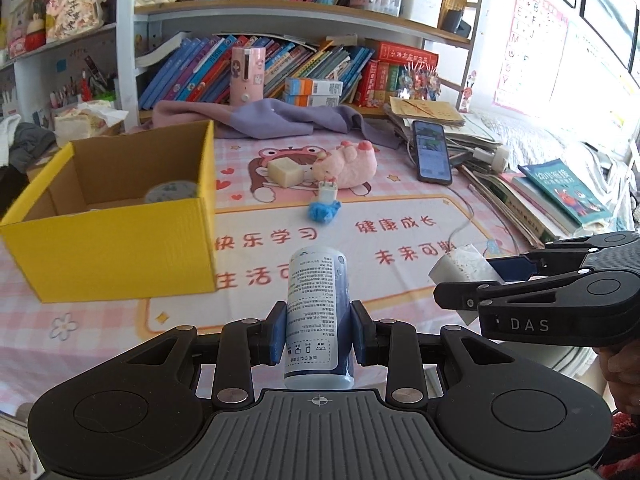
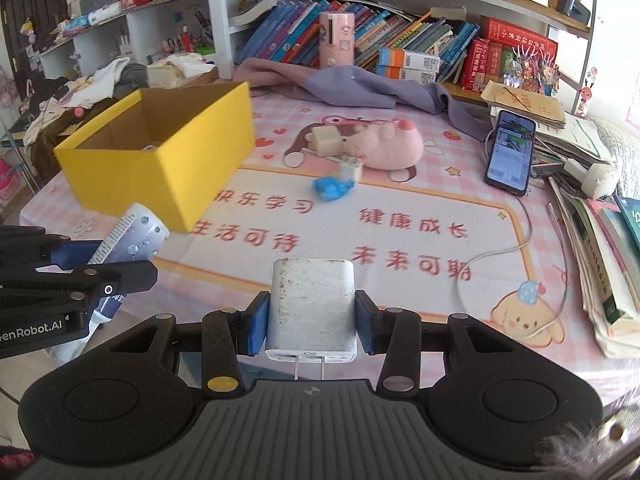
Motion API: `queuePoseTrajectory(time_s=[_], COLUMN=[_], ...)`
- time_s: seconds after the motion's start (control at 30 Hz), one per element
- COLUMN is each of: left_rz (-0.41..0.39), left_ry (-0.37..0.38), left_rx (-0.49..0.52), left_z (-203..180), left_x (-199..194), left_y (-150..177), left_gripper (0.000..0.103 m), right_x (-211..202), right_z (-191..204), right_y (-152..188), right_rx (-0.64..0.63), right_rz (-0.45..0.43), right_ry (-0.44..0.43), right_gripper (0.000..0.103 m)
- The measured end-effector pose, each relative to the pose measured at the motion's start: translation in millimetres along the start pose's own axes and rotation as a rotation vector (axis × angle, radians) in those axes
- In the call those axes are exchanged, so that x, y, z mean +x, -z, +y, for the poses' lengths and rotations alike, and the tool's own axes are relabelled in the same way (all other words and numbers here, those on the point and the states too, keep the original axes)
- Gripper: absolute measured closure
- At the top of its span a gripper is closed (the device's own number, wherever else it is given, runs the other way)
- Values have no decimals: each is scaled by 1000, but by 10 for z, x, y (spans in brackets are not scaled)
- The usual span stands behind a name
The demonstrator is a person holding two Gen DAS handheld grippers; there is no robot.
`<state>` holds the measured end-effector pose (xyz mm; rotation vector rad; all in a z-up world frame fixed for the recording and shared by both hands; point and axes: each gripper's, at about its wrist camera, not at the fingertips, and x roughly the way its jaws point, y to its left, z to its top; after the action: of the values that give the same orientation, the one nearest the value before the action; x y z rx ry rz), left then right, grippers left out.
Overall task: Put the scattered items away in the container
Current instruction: 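Carry the spray bottle and charger over the yellow cardboard box with both tools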
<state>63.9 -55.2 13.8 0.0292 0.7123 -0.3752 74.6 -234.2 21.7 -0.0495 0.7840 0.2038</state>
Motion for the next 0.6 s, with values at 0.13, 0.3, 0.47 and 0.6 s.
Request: queuePoseTrajectory(time_s=[0.13, 0.3, 0.47, 0.6], left_rz=[-5, -9, -19, -33], left_ry=[-20, -48, -86, -113], left_rx=[-13, -39, -86, -112], left_z=[164, 340, 510, 620], left_x=[-193, -416, -578, -683], left_y=[126, 262, 366, 428], left_gripper=[72, 72, 72, 72], right_x=[-66, -115, -115, -100], right_z=[252, 571, 859, 1044], right_y=[67, 109, 112, 98], right_rx=[-13, -46, -102, -144], right_rz=[-5, -6, 0, 3], right_ry=[-15, -48, -88, -113], right_gripper=[62, 62, 62, 62])
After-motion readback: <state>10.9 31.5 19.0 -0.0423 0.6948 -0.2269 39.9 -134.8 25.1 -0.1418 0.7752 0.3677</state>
